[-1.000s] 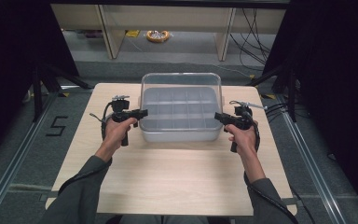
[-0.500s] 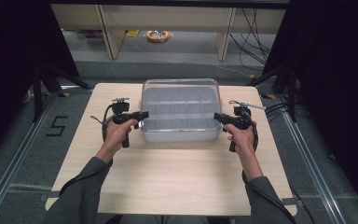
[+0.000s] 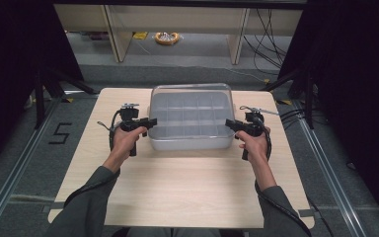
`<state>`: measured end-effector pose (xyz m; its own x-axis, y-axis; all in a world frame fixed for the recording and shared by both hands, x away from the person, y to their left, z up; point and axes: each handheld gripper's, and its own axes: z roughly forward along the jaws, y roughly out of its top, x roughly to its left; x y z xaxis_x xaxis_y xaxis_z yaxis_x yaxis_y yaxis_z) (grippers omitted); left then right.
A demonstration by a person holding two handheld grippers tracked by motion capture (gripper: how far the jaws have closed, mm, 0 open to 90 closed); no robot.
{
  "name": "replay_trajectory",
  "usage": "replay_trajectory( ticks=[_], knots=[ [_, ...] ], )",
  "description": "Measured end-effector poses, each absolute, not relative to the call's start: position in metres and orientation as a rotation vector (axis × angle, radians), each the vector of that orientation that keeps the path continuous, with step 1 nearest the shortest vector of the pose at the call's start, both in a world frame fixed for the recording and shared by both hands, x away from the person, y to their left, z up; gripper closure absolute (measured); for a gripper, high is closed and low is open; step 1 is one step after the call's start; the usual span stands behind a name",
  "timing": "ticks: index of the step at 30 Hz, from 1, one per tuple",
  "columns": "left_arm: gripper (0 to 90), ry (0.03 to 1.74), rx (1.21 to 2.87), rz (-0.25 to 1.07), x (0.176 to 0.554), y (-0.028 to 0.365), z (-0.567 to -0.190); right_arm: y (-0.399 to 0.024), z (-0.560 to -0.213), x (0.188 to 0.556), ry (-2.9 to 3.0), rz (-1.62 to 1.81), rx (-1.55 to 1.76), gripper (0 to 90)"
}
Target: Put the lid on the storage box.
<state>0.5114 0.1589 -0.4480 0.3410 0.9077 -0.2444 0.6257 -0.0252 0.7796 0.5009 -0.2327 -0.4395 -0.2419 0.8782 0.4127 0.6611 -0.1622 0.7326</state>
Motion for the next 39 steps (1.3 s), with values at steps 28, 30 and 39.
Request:
replay_trajectory(
  ticks=[28, 30, 39],
  knots=[
    [52.5, 1.41, 1.698, 0.31, 0.517, 0.162, -0.454, -0.236, -0.442, 0.506, 1.878, 1.264, 1.765, 50.4],
    [51.4, 1.427, 1.673, 0.285, 0.519, 0.163, -0.456, -0.239, -0.445, 0.509, 1.888, 1.263, 1.732, 49.2],
    [45.6, 1.488, 1.55, 0.256, 0.527, 0.171, -0.452, -0.245, -0.442, 0.523, 1.853, 1.297, 1.764, 47.1]
  ],
)
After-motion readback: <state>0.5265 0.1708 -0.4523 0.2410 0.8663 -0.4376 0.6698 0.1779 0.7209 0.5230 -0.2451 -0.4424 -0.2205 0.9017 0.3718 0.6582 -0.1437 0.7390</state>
